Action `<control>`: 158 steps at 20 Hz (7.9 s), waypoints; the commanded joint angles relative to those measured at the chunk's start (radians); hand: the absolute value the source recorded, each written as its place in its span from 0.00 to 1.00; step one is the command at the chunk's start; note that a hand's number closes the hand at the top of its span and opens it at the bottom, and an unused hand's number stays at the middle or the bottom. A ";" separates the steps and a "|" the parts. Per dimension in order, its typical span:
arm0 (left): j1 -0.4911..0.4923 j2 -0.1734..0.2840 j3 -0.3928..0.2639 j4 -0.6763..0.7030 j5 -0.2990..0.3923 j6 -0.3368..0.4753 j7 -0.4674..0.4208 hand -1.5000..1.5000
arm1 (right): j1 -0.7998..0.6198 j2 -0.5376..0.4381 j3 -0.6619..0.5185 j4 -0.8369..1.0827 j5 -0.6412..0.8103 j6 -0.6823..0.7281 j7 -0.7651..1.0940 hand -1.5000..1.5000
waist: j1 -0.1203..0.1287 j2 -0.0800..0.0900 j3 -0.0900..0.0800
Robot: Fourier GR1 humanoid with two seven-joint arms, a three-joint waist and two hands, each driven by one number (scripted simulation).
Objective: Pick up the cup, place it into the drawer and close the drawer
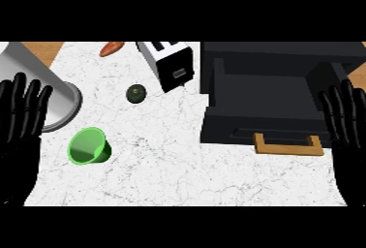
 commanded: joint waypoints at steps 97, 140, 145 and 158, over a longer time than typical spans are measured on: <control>-0.302 0.204 0.320 1.728 0.069 -0.351 -0.972 0.00 | -0.143 0.017 -0.004 0.000 -0.148 0.070 0.240 0.00 | -0.047 0.010 0.014; -0.274 0.010 0.235 1.412 0.176 -0.344 -1.044 1.00 | -0.153 -0.016 -0.076 -0.020 -0.209 0.074 0.289 0.00 | -0.032 0.005 0.016; -0.225 -0.024 0.141 1.112 0.180 -0.293 -0.826 1.00 | -0.068 0.010 -0.053 0.010 -0.165 0.096 0.186 0.00 | -0.027 0.002 0.017; -0.423 -0.110 0.028 0.711 0.249 -0.049 -0.359 1.00 | -0.125 -0.035 -0.115 0.030 -0.241 0.125 0.223 0.00 | -0.041 0.006 0.016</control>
